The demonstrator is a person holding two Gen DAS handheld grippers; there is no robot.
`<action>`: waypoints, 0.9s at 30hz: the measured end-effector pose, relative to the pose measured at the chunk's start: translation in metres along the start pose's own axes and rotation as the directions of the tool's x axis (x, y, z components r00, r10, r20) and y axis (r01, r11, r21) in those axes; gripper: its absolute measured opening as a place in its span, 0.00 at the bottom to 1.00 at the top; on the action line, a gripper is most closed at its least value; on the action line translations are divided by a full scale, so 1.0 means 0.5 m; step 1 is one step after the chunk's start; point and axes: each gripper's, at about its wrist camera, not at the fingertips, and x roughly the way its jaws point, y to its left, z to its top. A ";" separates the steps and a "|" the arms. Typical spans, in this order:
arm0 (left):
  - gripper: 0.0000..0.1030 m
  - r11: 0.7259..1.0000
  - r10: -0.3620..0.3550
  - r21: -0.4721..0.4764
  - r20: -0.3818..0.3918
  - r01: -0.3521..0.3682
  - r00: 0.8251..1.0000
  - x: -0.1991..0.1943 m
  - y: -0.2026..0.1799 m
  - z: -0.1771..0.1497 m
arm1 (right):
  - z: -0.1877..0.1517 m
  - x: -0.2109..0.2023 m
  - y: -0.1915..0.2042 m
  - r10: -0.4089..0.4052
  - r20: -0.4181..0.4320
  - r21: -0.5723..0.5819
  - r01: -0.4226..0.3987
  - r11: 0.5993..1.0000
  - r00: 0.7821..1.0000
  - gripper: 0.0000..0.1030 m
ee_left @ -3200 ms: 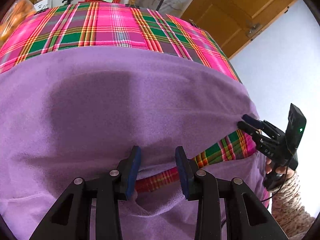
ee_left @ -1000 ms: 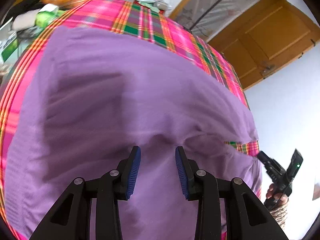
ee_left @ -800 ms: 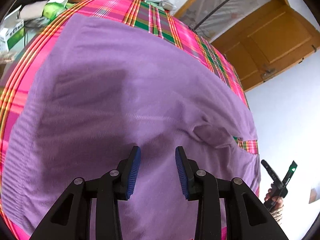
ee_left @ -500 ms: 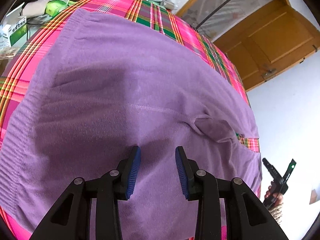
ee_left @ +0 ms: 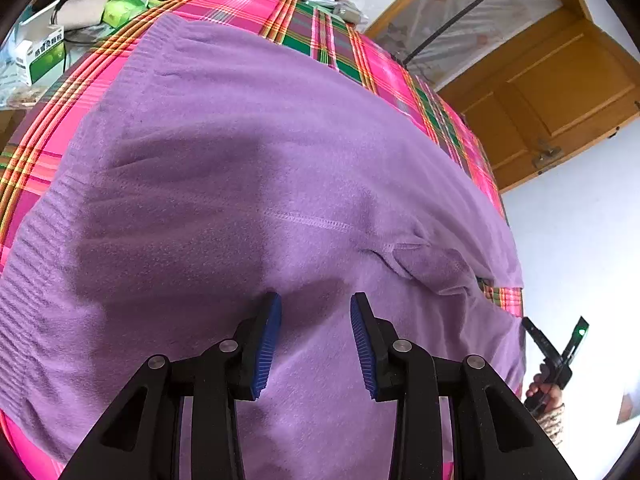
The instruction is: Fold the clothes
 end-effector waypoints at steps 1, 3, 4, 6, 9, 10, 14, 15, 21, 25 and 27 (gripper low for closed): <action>0.36 1.000 -0.001 -0.003 0.001 0.001 1.000 0.001 0.000 0.001 | -0.007 -0.005 -0.002 -0.001 0.002 -0.005 0.001 1.000 1.000 0.04; 0.36 1.000 -0.005 -0.011 0.004 0.005 1.000 0.001 0.001 0.002 | -0.018 -0.013 -0.009 -0.005 0.004 -0.009 0.005 1.000 1.000 0.02; 0.36 1.000 -0.006 -0.014 0.005 0.006 1.000 -0.001 0.003 0.000 | -0.020 -0.015 -0.010 -0.010 0.005 -0.010 0.010 1.000 1.000 0.02; 0.36 1.000 -0.006 -0.014 0.005 0.006 1.000 -0.004 0.006 -0.001 | -0.020 -0.018 -0.014 -0.026 0.013 -0.004 0.026 1.000 1.000 0.02; 0.36 1.000 -0.006 -0.012 0.004 0.006 1.000 -0.005 0.007 -0.001 | -0.017 -0.028 -0.023 -0.045 0.042 0.016 0.044 0.999 0.998 0.01; 0.36 1.000 -0.008 -0.015 0.004 0.008 1.000 -0.002 0.006 0.001 | -0.012 -0.032 -0.023 -0.050 0.053 0.020 0.049 0.999 0.997 0.01; 0.36 1.000 -0.012 -0.016 0.005 0.012 1.000 0.001 0.005 0.002 | 0.012 -0.040 -0.023 -0.072 0.086 0.023 0.070 0.997 0.994 0.01; 0.36 1.000 -0.011 -0.017 0.006 0.012 1.000 0.001 0.005 0.002 | 0.018 -0.033 -0.021 -0.079 0.080 0.013 0.078 0.997 0.994 0.01; 0.36 1.000 -0.016 -0.018 0.011 0.017 1.000 -0.003 0.007 -0.002 | 0.021 0.000 -0.022 -0.103 0.028 0.019 0.103 0.995 0.994 0.00; 0.36 1.000 -0.017 -0.019 0.011 0.017 1.000 -0.004 0.007 -0.005 | 0.000 -0.028 -0.035 -0.062 0.029 0.036 0.061 0.997 0.998 0.03; 0.36 1.000 -0.016 -0.017 0.011 0.016 1.000 -0.005 0.006 -0.006 | -0.017 -0.048 -0.046 -0.055 0.035 0.054 0.053 0.997 0.998 0.10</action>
